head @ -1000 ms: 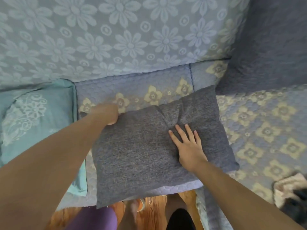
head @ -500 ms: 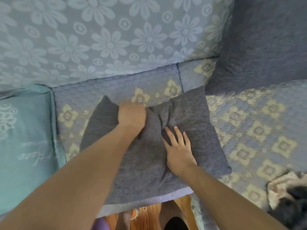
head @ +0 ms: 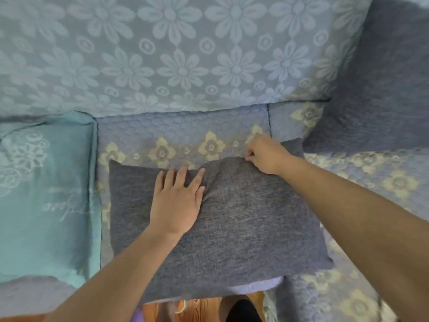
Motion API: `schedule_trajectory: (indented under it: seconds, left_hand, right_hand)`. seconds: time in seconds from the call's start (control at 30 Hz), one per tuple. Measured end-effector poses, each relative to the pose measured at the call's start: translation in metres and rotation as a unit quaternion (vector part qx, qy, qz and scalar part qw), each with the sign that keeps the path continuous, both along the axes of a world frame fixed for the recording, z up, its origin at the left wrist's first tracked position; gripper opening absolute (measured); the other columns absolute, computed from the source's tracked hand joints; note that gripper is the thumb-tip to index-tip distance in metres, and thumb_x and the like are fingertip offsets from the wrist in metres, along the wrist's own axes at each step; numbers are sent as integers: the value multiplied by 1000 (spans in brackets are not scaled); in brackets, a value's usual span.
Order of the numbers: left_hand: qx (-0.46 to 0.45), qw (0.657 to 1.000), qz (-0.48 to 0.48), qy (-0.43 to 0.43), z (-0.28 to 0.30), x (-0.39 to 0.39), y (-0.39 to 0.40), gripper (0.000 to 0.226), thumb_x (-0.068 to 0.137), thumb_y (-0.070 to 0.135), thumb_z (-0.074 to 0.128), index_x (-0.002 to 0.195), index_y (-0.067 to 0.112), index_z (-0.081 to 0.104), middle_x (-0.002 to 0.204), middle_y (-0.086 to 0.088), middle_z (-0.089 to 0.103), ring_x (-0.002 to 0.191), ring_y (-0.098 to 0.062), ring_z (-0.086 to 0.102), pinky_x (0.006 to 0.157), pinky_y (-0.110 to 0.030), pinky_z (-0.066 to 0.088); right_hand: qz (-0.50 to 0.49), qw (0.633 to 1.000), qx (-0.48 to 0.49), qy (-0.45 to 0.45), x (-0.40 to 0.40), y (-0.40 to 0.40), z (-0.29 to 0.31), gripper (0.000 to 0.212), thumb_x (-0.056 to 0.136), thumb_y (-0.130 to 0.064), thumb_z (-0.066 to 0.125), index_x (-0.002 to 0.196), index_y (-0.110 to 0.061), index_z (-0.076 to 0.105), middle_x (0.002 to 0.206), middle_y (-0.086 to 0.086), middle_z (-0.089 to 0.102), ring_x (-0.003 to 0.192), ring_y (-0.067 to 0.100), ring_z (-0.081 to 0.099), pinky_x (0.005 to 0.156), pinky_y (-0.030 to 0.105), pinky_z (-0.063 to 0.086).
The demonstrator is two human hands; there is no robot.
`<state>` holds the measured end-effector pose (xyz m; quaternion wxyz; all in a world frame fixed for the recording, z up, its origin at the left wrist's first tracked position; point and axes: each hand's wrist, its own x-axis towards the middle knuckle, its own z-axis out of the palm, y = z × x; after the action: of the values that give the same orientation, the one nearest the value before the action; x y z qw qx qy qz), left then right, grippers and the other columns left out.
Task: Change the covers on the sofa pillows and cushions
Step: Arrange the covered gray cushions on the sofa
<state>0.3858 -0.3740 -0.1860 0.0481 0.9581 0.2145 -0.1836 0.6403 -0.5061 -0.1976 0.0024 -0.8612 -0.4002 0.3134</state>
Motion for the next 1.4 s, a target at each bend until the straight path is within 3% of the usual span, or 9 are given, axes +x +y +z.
schedule_trajectory:
  seconds: [0.23, 0.47, 0.6, 0.77, 0.87, 0.97, 1.2, 1.3, 1.4]
  left_hand:
    - [-2, 1000, 17, 11, -12, -16, -3, 62, 103, 64, 12, 160, 41, 8, 167, -9, 19, 151, -44, 15, 113, -75, 12]
    - [-8, 997, -76, -22, -14, -12, -8, 75, 101, 37, 54, 160, 42, 8, 168, -9, 13, 154, -40, 10, 117, -72, 3]
    - [-1, 999, -34, 12, -11, -14, -12, 69, 103, 31, 48, 158, 46, 11, 168, -7, 12, 154, -39, 5, 117, -70, -3]
    - [-40, 989, 140, 22, -2, -31, 4, 65, 101, 64, 27, 156, 50, -3, 169, -4, -1, 154, -35, -4, 118, -69, 4]
    - [-155, 873, 462, -23, 12, -53, 19, 107, 79, 80, 58, 158, 42, -4, 167, -10, 7, 150, -39, 16, 118, -62, 19]
    - [-308, 694, 640, -117, 19, -73, 36, 115, 60, 66, 86, 150, 14, 36, 142, -13, 53, 122, -36, 57, 105, -51, 47]
    - [-239, 628, 608, -423, 136, -21, 67, 74, 83, 62, 70, 136, 14, 52, 127, 0, 62, 109, -17, 59, 98, -37, 48]
    - [-256, 670, 532, -450, 167, 21, 100, 69, 88, 65, 60, 138, 19, 48, 130, 0, 60, 113, -16, 57, 103, -36, 46]
    - [-300, 779, 477, -276, 164, 54, 128, 70, 87, 66, 58, 140, 22, 47, 135, -4, 59, 123, -27, 57, 105, -46, 46]
  right_hand:
    - [-140, 983, 0, -116, -1, -52, -14, 18, 101, -18, 52, 97, -6, 64, 103, 16, 61, 101, 38, 57, 78, 40, 44]
    - [21, 986, 113, -119, -68, -60, 4, 36, 105, -36, 39, 129, -16, 56, 141, 9, 49, 131, 30, 41, 112, 48, 32]
    - [-327, 931, -164, -22, -26, -122, -8, 45, 105, -42, 23, 137, -21, 46, 151, 11, 35, 136, 37, 33, 110, 57, 32]
    - [-523, 850, 6, 61, -24, -106, 2, 87, 92, -68, 48, 159, -25, 11, 163, 9, 16, 144, 39, 27, 114, 53, 32]
    - [-689, 696, 34, 199, -50, -132, -4, 105, 81, -75, 59, 157, -15, 18, 155, 14, 37, 134, 39, 45, 109, 49, 41]
    - [-713, 663, 46, 223, -75, -132, 7, 115, 62, -88, 62, 145, -9, 43, 135, 16, 57, 114, 39, 59, 101, 52, 49]
    - [-626, 690, 359, 62, -38, -77, 150, 76, 87, -69, 56, 142, -17, 45, 136, 7, 57, 123, 29, 55, 105, 45, 47]
    - [-613, 691, 378, 59, 24, -52, 179, 80, 95, -67, 44, 155, -17, 27, 155, 8, 39, 141, 28, 39, 116, 43, 34]
    - [-593, 751, 264, 121, 64, -37, 175, 80, 95, -62, 44, 158, -18, 22, 158, 9, 36, 141, 31, 39, 116, 45, 34]
